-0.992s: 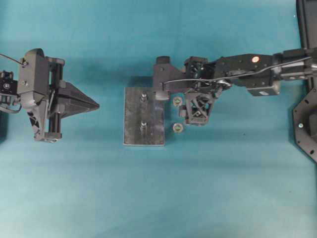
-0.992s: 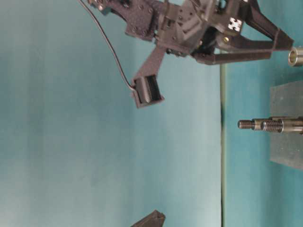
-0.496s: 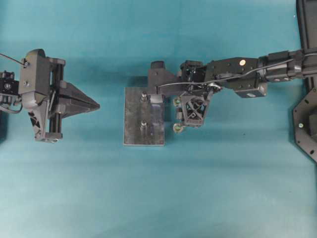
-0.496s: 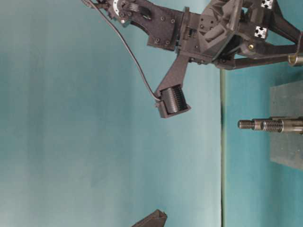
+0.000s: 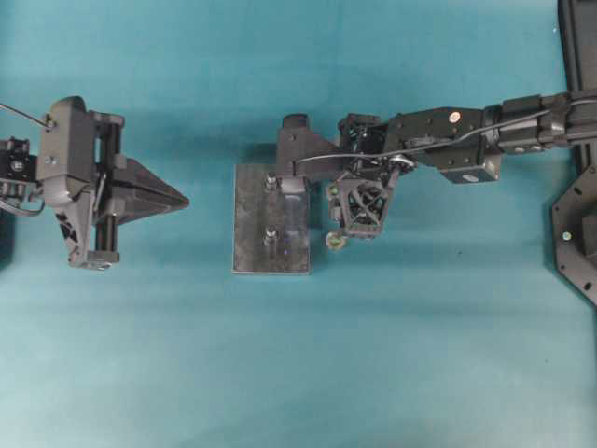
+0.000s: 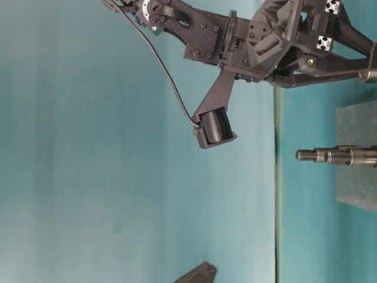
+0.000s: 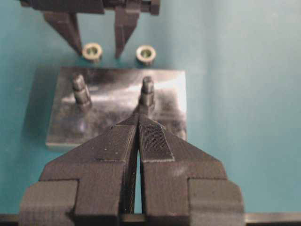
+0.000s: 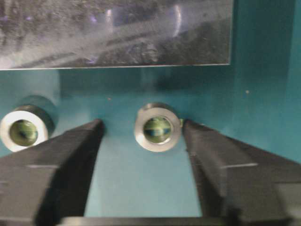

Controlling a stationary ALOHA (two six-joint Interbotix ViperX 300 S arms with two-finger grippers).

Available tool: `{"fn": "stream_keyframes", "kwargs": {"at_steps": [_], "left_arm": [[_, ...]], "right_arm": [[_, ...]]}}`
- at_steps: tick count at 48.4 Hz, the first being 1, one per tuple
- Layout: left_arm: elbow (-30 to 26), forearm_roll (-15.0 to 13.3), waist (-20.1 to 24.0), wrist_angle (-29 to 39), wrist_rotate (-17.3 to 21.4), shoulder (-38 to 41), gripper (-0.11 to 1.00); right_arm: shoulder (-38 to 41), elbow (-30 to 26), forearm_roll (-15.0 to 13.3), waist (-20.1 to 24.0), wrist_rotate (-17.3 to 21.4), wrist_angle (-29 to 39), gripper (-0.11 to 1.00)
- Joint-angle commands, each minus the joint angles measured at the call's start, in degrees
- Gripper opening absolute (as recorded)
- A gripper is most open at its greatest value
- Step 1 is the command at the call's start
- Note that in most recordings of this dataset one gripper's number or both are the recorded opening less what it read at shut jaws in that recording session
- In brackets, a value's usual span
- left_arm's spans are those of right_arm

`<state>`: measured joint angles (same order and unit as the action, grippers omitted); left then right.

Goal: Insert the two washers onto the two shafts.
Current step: 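Lower the right gripper over the upper washer and close on it, then lift the washer and carry it over the upper shaft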

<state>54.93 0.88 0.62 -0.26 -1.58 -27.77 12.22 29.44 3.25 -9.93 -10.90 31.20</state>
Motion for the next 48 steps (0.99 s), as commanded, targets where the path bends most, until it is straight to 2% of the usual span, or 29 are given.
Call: {"fn": "stream_keyframes", "kwargs": {"at_steps": [1, 9, 12, 21, 27, 31, 39, 48], "left_arm": [[-0.9, 0.2, -0.3, -0.7, -0.1, 0.4, 0.00], [-1.0, 0.2, -0.4, -2.1, -0.1, 1.0, 0.00], [-0.9, 0.1, -0.4, -2.4, -0.1, 1.1, 0.00], [-1.1, 0.2, -0.4, -2.5, -0.2, 1.5, 0.00], [-1.1, 0.2, -0.4, -2.5, -0.2, 1.4, 0.00], [-1.0, 0.2, -0.4, -2.5, -0.2, 1.4, 0.00], [-1.0, 0.2, -0.4, -2.5, -0.2, 1.5, 0.00], [-1.1, 0.2, -0.4, -2.5, -0.2, 1.5, 0.00]], "right_arm": [[-0.4, -1.2, -0.2, -1.0, 0.3, -0.5, 0.59], [0.1, -1.2, -0.2, -1.1, 0.4, -0.2, 0.39], [0.1, -1.2, -0.2, -1.2, 0.4, -0.1, 0.35], [-0.6, -2.0, -0.3, -1.9, 1.0, 0.4, 0.35], [-2.5, -3.7, -1.8, -2.5, 1.7, 3.0, 0.35], [-3.8, -5.7, -2.7, -2.5, 1.8, 6.0, 0.35], [-6.2, -10.7, -2.8, -2.3, 1.6, 12.1, 0.35], [-6.0, -16.3, -2.7, 0.3, 1.3, 16.7, 0.35]]}}
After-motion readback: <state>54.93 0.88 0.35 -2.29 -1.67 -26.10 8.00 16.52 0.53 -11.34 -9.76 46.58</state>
